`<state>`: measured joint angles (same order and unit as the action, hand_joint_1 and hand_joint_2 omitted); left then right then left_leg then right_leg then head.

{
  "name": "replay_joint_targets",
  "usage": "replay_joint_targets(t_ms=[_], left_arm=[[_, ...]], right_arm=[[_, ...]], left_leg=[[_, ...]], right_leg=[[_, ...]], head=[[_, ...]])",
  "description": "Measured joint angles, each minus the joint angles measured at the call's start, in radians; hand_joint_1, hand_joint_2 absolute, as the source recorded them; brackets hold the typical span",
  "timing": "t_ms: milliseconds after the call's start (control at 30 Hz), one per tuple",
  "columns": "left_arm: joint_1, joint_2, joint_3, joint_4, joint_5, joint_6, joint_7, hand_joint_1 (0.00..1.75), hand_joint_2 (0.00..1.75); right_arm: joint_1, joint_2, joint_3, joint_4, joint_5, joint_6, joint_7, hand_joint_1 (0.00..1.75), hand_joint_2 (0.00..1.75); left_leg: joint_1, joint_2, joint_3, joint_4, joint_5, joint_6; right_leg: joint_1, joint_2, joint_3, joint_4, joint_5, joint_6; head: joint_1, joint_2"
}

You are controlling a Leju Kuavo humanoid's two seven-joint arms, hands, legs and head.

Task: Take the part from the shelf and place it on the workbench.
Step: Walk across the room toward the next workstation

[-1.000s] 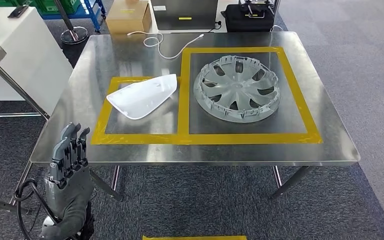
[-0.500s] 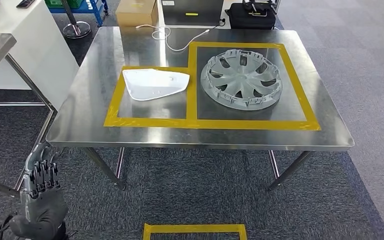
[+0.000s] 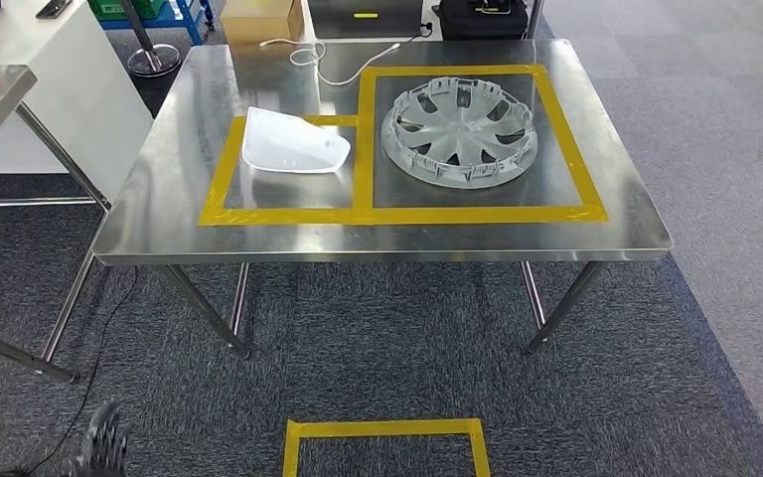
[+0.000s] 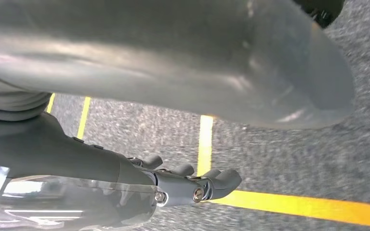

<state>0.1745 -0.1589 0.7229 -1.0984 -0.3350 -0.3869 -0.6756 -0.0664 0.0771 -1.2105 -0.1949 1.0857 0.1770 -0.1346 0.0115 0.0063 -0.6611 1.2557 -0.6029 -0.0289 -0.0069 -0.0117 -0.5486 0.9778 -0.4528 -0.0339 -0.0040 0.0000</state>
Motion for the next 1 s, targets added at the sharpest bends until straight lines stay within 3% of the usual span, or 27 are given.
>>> replay_joint_targets(t_ms=[33, 67, 133, 200, 267, 333, 367, 467, 500, 533, 567, 633, 700, 733, 800, 833, 867, 933, 967, 1000], left_arm=[[-0.016, 0.013, 0.042, 0.096, -0.042, 0.037, 0.006, 0.0, 0.0], [-0.03, 0.028, 0.08, 0.193, -0.084, 0.084, 0.023, 0.0, 0.0], [-0.056, 0.056, 0.138, 0.367, -0.154, 0.181, 0.088, 0.0, 0.0], [-0.078, 0.072, 0.176, 0.498, -0.202, 0.253, 0.18, 0.0, 0.0], [-0.093, 0.078, 0.198, 0.595, -0.245, 0.293, 0.278, 0.0, 0.0], [-0.101, 0.08, 0.206, 0.668, -0.28, 0.309, 0.347, 0.0, 0.0], [-0.104, 0.081, 0.207, 0.696, -0.291, 0.312, 0.364, 0.0, 0.0], [-0.118, 0.081, 0.208, 0.756, -0.309, 0.315, 0.415, 0.0, 0.0], [-0.121, 0.081, 0.208, 0.772, -0.314, 0.316, 0.437, 0.0, 0.0], [-0.124, 0.081, 0.209, 0.786, -0.318, 0.319, 0.456, 0.0, 0.0], [-0.127, 0.081, 0.21, 0.797, -0.32, 0.321, 0.468, 0.0, 0.0], [-0.136, 0.079, 0.213, 0.814, -0.323, 0.329, 0.48, 0.0, 0.0], [-0.144, 0.076, 0.215, 0.827, -0.325, 0.336, 0.486, 0.0, 0.0], [-0.147, 0.075, 0.216, 0.832, -0.325, 0.339, 0.488, 0.0, 0.0], [-0.151, 0.074, 0.221, 0.839, -0.326, 0.345, 0.491, 0.0, 0.0], [-0.152, 0.074, 0.224, 0.842, -0.326, 0.348, 0.492, 0.0, 0.0], [-0.153, 0.074, 0.226, 0.844, -0.326, 0.35, 0.492, 0.0, 0.0], [-0.153, 0.073, 0.228, 0.848, -0.326, 0.352, 0.493, 0.0, 0.0], [-0.154, 0.073, 0.228, 0.85, -0.326, 0.352, 0.493, 0.0, 0.0], [-0.154, 0.072, 0.228, 0.852, -0.326, 0.351, 0.493, 0.0, 0.0]], right_arm=[[0.001, 0.0, -0.003, 0.0, 0.0, 0.0, 0.002, 0.0, 0.0], [0.002, 0.0, -0.006, 0.0, 0.0, 0.0, 0.006, 0.0, 0.0], [0.001, 0.0, -0.011, 0.0, 0.0, 0.001, 0.014, 0.0, 0.0], [0.0, 0.001, -0.013, 0.0, 0.001, 0.002, 0.021, 0.0, 0.0], [0.0, 0.001, -0.013, 0.0, 0.005, 0.004, 0.029, 0.0, 0.0], [0.001, -0.002, -0.013, 0.0, 0.009, 0.006, 0.035, 0.0, 0.0], [0.001, -0.003, -0.013, 0.0, 0.011, 0.006, 0.038, 0.0, 0.0], [0.004, -0.005, -0.013, 0.0, 0.016, 0.008, 0.044, 0.0, 0.0], [0.005, -0.005, -0.013, 0.0, 0.017, 0.009, 0.047, 0.0, 0.0], [0.005, -0.006, -0.013, 0.0, 0.019, 0.01, 0.049, 0.0, 0.0], [0.005, -0.008, -0.013, 0.0, 0.02, 0.011, 0.05, 0.0, 0.0], [0.004, -0.012, -0.013, 0.0, 0.023, 0.012, 0.052, 0.0, 0.0], [0.002, -0.016, -0.013, -0.001, 0.025, 0.012, 0.052, 0.0, 0.0], [0.0, -0.017, -0.013, -0.002, 0.026, 0.013, 0.052, 0.0, 0.0], [-0.001, -0.018, -0.013, -0.002, 0.027, 0.016, 0.053, 0.0, 0.0], [-0.001, -0.018, -0.012, -0.002, 0.028, 0.017, 0.055, 0.0, 0.0], [-0.001, -0.017, -0.012, -0.001, 0.029, 0.018, 0.057, 0.0, 0.0], [-0.001, -0.017, -0.012, -0.001, 0.03, 0.018, 0.059, 0.0, 0.0], [0.0, -0.017, -0.012, -0.001, 0.03, 0.018, 0.059, 0.0, 0.0], [0.001, -0.017, -0.012, -0.002, 0.03, 0.018, 0.059, 0.0, 0.0]], left_leg=[[0.001, 0.0, 0.008, 0.024, 0.007, -0.002], [0.001, 0.0, 0.032, 0.012, 0.033, -0.002], [0.001, 0.0, 0.125, -0.102, 0.076, 0.004], [-0.005, -0.001, 0.209, -0.231, 0.071, 0.017], [-0.011, -0.001, 0.227, -0.274, 0.064, 0.031], [-0.009, 0.002, 0.21, -0.277, 0.084, 0.046], [-0.007, 0.004, 0.198, -0.28, 0.097, 0.056], [-0.007, 0.007, 0.151, -0.281, 0.135, 0.071], [-0.008, 0.007, 0.137, -0.279, 0.146, 0.07], [-0.009, 0.008, 0.121, -0.277, 0.157, 0.069], [-0.01, 0.009, 0.107, -0.274, 0.167, 0.068], [-0.01, 0.008, 0.078, -0.266, 0.186, 0.063], [-0.014, 0.007, 0.059, -0.257, 0.202, 0.055], [-0.015, 0.007, 0.054, -0.254, 0.21, 0.05], [-0.015, 0.007, 0.047, -0.254, 0.227, 0.037], [-0.013, 0.006, 0.043, -0.25, 0.224, 0.031], [-0.012, 0.004, 0.036, -0.234, 0.202, 0.026], [-0.007, 0.001, 0.008, -0.146, 0.107, 0.017], [-0.005, 0.001, -0.007, -0.081, 0.055, 0.013], [-0.003, 0.001, -0.017, -0.019, 0.022, 0.009]], right_leg=[[0.001, 0.0, -0.015, 0.004, 0.009, 0.001], [0.001, 0.0, -0.03, 0.009, 0.017, 0.003], [0.001, 0.0, -0.058, 0.024, 0.03, 0.011], [0.003, -0.002, -0.074, 0.036, 0.042, 0.022], [0.002, -0.005, -0.078, 0.037, 0.058, 0.036], [0.0, -0.003, -0.085, 0.04, 0.056, 0.048], [-0.001, 0.0, -0.095, 0.06, 0.027, 0.054], [-0.005, 0.007, -0.141, 0.223, -0.126, 0.065], [-0.005, 0.007, -0.149, 0.28, -0.152, 0.067], [-0.006, 0.007, -0.144, 0.314, -0.154, 0.069], [-0.006, 0.007, -0.125, 0.317, -0.136, 0.069], [-0.005, 0.008, -0.03, 0.217, -0.085, 0.062], [-0.001, 0.008, 0.084, 0.059, -0.082, 0.051], [0.002, 0.009, 0.115, 0.009, -0.093, 0.046], [0.004, 0.008, 0.123, -0.022, -0.095, 0.037], [0.002, 0.006, 0.116, -0.023, -0.086, 0.03], [0.0, 0.004, 0.107, -0.024, -0.076, 0.022], [-0.002, -0.001, 0.081, -0.025, -0.053, 0.01], [-0.002, -0.002, 0.065, -0.023, -0.042, 0.008], [-0.001, -0.002, 0.047, -0.019, -0.031, 0.009]], head=[[0.0, 0.0], [0.0, 0.0], [-0.001, 0.0], [0.001, 0.0], [-0.002, 0.0], [-0.006, 0.0], [-0.005, 0.0], [0.003, 0.0], [0.005, 0.0], [0.005, 0.0], [0.005, 0.0], [0.005, 0.0], [0.006, 0.0], [0.006, 0.0], [0.007, 0.0], [0.008, 0.0], [0.007, 0.0], [0.004, 0.0], [0.002, 0.0], [0.001, 0.0]])
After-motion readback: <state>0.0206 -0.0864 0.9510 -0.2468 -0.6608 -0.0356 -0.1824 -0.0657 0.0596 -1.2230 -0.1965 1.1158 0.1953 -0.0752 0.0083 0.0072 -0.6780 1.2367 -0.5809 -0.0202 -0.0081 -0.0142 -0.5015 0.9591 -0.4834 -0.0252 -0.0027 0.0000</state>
